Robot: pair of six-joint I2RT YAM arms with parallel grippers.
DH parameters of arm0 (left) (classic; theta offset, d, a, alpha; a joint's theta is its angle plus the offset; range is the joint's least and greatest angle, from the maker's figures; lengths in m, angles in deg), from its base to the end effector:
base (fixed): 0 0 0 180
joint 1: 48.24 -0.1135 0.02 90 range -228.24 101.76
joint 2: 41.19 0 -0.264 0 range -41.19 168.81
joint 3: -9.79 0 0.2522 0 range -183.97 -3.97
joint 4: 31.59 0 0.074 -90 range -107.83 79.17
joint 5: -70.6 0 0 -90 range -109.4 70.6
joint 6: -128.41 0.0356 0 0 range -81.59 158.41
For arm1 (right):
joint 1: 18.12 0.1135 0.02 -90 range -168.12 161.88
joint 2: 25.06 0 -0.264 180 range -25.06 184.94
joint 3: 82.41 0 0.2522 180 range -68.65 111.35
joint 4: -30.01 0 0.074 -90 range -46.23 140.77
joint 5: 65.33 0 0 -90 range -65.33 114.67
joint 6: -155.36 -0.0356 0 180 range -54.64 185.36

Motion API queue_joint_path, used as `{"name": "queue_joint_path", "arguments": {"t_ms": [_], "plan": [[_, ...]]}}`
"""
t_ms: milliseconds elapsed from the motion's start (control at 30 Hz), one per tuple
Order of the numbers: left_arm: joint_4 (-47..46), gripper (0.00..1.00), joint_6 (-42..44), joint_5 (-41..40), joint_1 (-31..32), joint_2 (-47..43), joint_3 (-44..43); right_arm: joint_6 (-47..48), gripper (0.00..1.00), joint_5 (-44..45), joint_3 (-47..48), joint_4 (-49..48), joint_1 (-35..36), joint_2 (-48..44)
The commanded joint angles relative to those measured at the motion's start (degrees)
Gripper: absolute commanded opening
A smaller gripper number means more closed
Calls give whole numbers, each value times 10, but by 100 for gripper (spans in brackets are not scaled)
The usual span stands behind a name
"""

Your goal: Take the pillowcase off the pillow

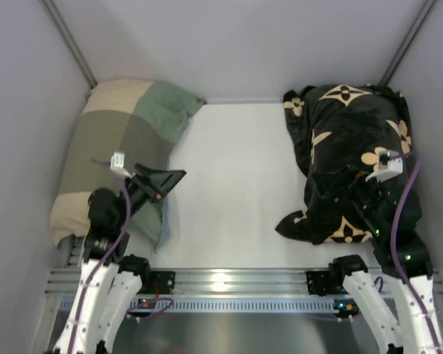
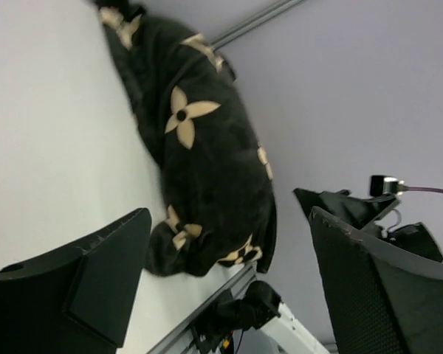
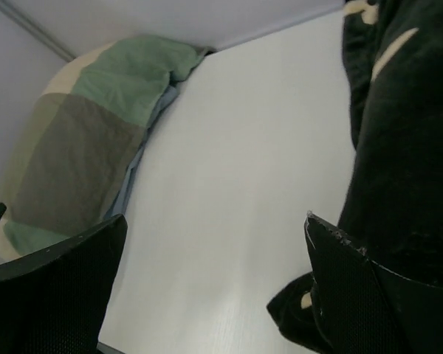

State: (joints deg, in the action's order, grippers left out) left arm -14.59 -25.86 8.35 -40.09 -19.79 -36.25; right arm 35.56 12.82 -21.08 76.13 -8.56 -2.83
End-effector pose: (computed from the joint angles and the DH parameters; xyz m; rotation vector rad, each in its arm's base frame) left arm 0.1046 -0.0317 0.3290 -0.3425 1.5720 -1.3542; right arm 0.0771 0.0204 0.3591 0.1478 1.7322 0.6848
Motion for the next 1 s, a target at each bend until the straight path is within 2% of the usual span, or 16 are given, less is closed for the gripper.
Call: {"name": "queue_joint_path", "arguments": {"t_ms": [0, 67, 133, 200, 233, 300, 400, 467, 600, 700, 800, 833, 967], "plan": [[40, 89, 73, 64, 3, 122, -52, -6, 99, 133, 55, 82, -6, 55], [41, 85, 99, 63, 34, 213, -76, 3, 99, 157, 74, 96, -5, 68], [43, 85, 140, 1, 131, 292, -120, 19, 99, 153, 88, 96, -5, 69], [86, 85, 186, -89, 220, 348, -167, 5, 99, 186, 101, 106, -5, 78], [89, 86, 195, -160, 295, 400, -203, 2, 99, 185, 119, 114, -5, 86], [84, 87, 210, -203, 368, 475, -233, 1, 100, 166, 133, 135, -5, 119], [77, 90, 251, -264, 449, 559, -284, 3, 100, 142, 143, 146, -5, 141], [70, 96, 280, -319, 481, 601, -315, -3, 100, 142, 140, 146, -5, 129], [2, 99, 303, -311, 535, 709, -339, -7, 99, 135, 152, 152, -5, 102], [-83, 99, 318, -285, 545, 751, -333, -6, 99, 124, 167, 162, -6, 94], [-218, 99, 332, -210, 548, 775, -308, -1, 99, 125, 188, 180, -5, 91], [-296, 99, 333, -194, 549, 780, -300, -1, 99, 126, 190, 184, -5, 87], [-432, 99, 324, -125, 550, 813, -299, 2, 99, 121, 200, 191, -6, 78]]}}
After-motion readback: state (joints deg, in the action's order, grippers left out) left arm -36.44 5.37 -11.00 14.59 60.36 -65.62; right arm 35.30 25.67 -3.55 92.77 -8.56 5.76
